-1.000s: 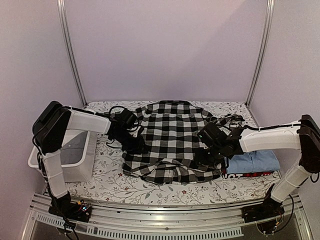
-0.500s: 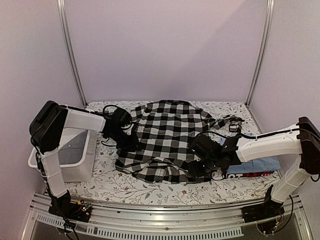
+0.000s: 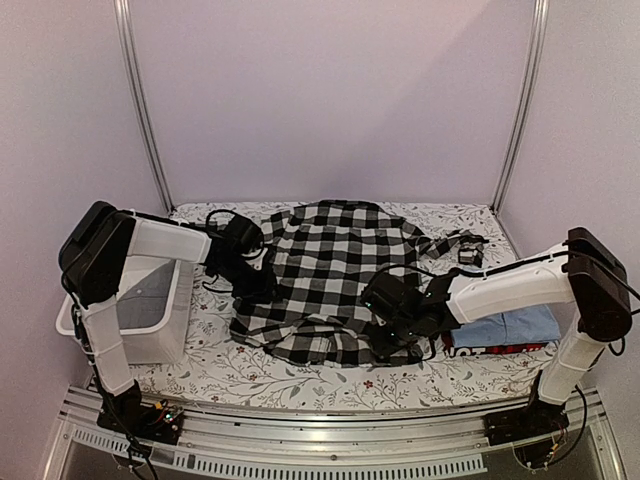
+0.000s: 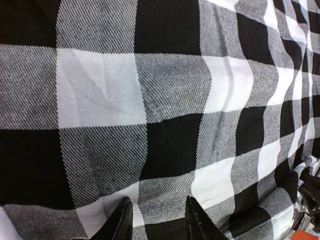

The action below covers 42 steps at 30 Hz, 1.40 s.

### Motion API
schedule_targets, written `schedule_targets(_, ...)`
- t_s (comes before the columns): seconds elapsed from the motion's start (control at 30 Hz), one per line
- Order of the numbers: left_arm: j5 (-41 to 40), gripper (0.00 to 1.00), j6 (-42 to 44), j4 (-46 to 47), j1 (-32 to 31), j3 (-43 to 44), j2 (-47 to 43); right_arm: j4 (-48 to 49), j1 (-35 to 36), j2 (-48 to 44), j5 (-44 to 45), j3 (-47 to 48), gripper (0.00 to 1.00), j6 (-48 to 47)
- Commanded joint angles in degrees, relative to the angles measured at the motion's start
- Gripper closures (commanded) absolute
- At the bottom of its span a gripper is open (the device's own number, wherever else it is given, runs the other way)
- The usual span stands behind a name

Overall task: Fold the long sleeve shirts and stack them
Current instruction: Smooth out the flattened shirt at the center of the board.

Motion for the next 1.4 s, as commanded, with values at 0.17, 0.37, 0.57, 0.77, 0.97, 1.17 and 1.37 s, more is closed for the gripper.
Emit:
schedule_targets(0.17,-2.2,0.64,1.2,-4.2,0.9,-0.4,0.8,-4.1,0.9,-8.2,-2.1,-4.5,1.0,-0.5)
schedule_targets(0.37,-2.0,0.64,1.3,-4.3,1.0,-0.5,0.8,-4.6,1.0,-14.4,-8.3,-11.0,1.0,0.7)
schedule_targets(0.57,-1.4,0.64,1.4,-4.2,0.9,0.3,1.2,-1.3,1.0,-15.2,-12.8,-14.7,0.92,2.4)
schedule_targets(0.77,-2.9,0.63,1.5,-5.5,0.9,1.7,-0.7,-1.9,1.0,-18.8,-12.5,-11.5,0.43,4.1)
schedule_targets(0.97,-12.5,0.57,1.9,-11.1,1.7,12.1,-3.9,3.7,-1.5,-22.4,-9.9,-6.2,0.33,6.0)
schedule_targets(1.17,-18.2,0.57,1.5,-16.0,6.4,23.9,-0.6,17.2,-3.6,-19.2,-7.2,-5.7,0.18,7.2)
schedule_targets(1.37,-24.0,0.56,2.7,-18.6,10.8,31.5,6.1,26.4,-7.0,-14.5,-10.5,-4.9,0.18,8.1)
